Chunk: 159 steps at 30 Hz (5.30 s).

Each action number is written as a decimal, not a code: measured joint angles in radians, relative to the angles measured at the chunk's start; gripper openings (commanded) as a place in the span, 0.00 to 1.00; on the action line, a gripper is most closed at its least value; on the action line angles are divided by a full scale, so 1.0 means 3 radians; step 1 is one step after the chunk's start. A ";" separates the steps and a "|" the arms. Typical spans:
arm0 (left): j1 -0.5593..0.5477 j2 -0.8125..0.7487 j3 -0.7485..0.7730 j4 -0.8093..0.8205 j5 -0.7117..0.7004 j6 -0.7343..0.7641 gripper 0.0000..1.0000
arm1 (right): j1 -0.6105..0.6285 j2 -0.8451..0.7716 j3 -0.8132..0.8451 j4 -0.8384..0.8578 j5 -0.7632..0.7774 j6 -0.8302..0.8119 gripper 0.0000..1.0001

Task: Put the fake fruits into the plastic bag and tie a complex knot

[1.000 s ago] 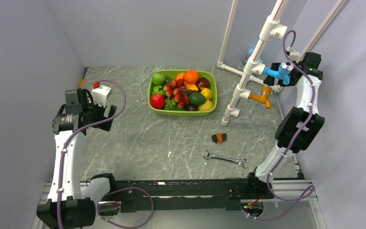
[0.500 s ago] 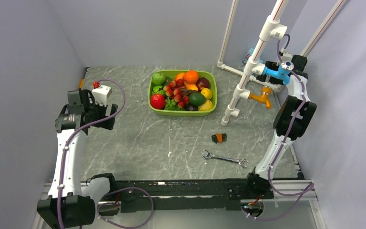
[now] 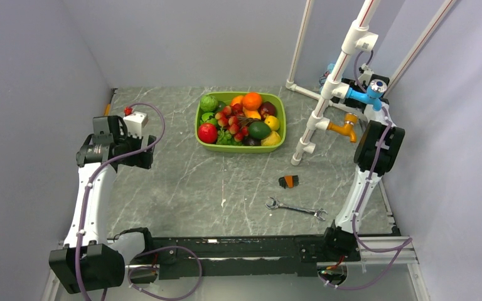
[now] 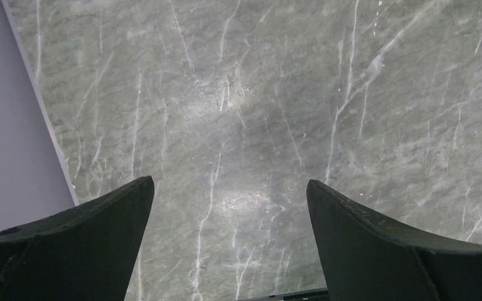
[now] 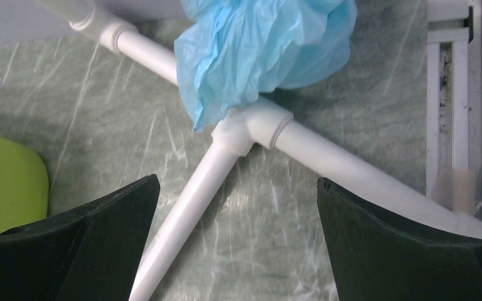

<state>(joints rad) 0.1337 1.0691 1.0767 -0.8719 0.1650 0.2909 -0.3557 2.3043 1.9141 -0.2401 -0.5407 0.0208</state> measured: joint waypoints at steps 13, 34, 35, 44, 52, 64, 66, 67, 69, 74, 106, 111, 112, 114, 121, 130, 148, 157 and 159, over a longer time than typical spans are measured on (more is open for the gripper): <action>0.0000 0.0198 -0.0062 0.0075 -0.0014 -0.0094 0.99 | 0.0065 0.0670 0.0725 0.0601 0.0145 0.0427 1.00; -0.0006 0.0435 0.0001 0.0120 -0.0043 -0.0141 0.99 | 0.0111 0.0945 0.0675 0.1137 0.0309 0.0628 0.00; -0.0009 0.0434 0.0003 0.0122 -0.0043 -0.0141 0.99 | 0.0097 0.0896 0.0554 0.1188 0.0304 0.0638 0.00; -0.0015 0.0240 0.0003 0.0089 -0.0041 -0.0084 0.99 | -0.0136 0.0058 -0.0361 0.1395 0.0155 0.0694 0.00; -0.0032 0.0078 0.0003 0.0043 -0.0011 -0.0078 0.99 | -0.0295 -0.0843 -0.1109 0.1556 0.0028 0.0693 0.00; -0.0058 -0.0270 -0.0027 -0.0045 0.0092 -0.0081 0.99 | -0.0689 -0.2179 -0.2561 0.1396 -0.0097 0.0533 0.00; -0.0064 -0.0322 -0.0034 -0.0065 0.0112 -0.0081 0.99 | -0.0755 -0.2413 -0.2773 0.1330 -0.0140 0.0481 0.00; -0.0066 -0.0352 -0.0036 -0.0083 0.0128 -0.0081 0.99 | -0.0788 -0.2561 -0.2899 0.1274 -0.0168 0.0454 0.00; -0.0069 -0.0403 -0.0037 -0.0108 0.0153 -0.0081 0.99 | -0.0868 -0.2866 -0.3123 0.1124 -0.0248 0.0395 0.00; -0.0081 -0.0515 -0.0043 -0.0154 0.0170 -0.0080 0.99 | -0.1202 -0.3632 -0.3482 0.0584 -0.0491 0.0164 0.00; -0.0089 -0.1155 -0.0196 -0.0501 0.0243 0.0095 0.99 | -0.1982 -0.5844 -0.3580 -0.2757 -0.0955 -0.2578 0.00; -0.0090 -0.1202 -0.0196 -0.0501 0.0249 0.0112 0.99 | -0.1984 -0.5828 -0.3465 -0.3403 -0.0938 -0.3450 0.00; -0.0090 -0.1207 -0.0196 -0.0501 0.0251 0.0114 0.99 | -0.1984 -0.5820 -0.3414 -0.3563 -0.0963 -0.3629 0.00; -0.0090 -0.1205 -0.0196 -0.0501 0.0251 0.0125 0.99 | -0.1981 -0.5819 -0.3314 -0.3789 -0.1050 -0.3882 0.00; -0.0090 -0.1199 -0.0197 -0.0498 0.0248 0.0225 0.99 | -0.1779 -0.5926 -0.3099 -0.4124 -0.1372 -0.4280 0.00; -0.0089 -0.1129 -0.0238 -0.0436 0.0245 0.0374 0.99 | -0.1101 -0.5034 -0.2837 -0.3889 -0.1314 -0.3716 0.00; -0.0090 -0.1138 -0.0301 -0.0429 0.0267 0.0585 0.99 | 0.2595 -0.4712 -0.2645 -0.2482 0.0418 -0.1246 0.00; -0.0090 -0.0863 0.0000 -0.0676 0.0683 0.0613 0.99 | 0.3933 -0.3806 -0.2108 -0.2344 0.0996 -0.1123 0.00; -0.0090 -0.0857 0.0076 -0.0694 0.0774 0.0572 0.99 | 0.4224 -0.3602 -0.2037 -0.2238 0.1129 -0.1105 0.00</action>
<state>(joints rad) 0.1066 0.8120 1.0996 -1.0801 0.3973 0.4625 0.9115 1.2236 1.3029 -0.9115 -0.2020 -0.3107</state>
